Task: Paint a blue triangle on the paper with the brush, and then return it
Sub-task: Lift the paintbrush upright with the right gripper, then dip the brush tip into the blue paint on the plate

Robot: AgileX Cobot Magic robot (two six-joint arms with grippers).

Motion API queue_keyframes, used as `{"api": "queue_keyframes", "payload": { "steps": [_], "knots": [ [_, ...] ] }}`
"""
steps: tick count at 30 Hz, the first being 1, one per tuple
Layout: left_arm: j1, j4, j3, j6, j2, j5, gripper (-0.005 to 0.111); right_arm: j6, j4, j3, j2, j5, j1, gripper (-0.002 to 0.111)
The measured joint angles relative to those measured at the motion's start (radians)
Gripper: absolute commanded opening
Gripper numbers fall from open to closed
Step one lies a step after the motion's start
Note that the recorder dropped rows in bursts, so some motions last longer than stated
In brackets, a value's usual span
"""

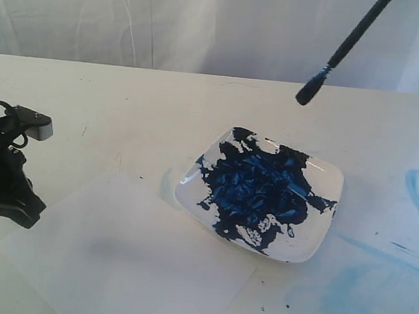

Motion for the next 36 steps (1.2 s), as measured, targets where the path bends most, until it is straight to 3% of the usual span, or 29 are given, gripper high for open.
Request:
{"api": "queue_keyframes", "payload": {
  "steps": [5, 11, 24, 36],
  "knots": [
    [0.000, 0.000, 0.000, 0.000, 0.000, 0.000, 0.000, -0.083, -0.032, -0.039, 0.009, 0.090, 0.000, 0.000],
    [0.000, 0.000, 0.000, 0.000, 0.000, 0.000, 0.000, -0.148, -0.007, 0.045, 0.070, 0.110, 0.000, 0.000],
    [0.000, 0.000, 0.000, 0.000, 0.000, 0.000, 0.000, -0.177, -0.014, 0.110, 0.227, -0.198, 0.050, 0.000],
    [0.000, 0.000, 0.000, 0.002, 0.000, 0.000, 0.000, -0.177, -0.040, 0.110, 0.354, -0.297, 0.050, 0.000]
  ]
}}
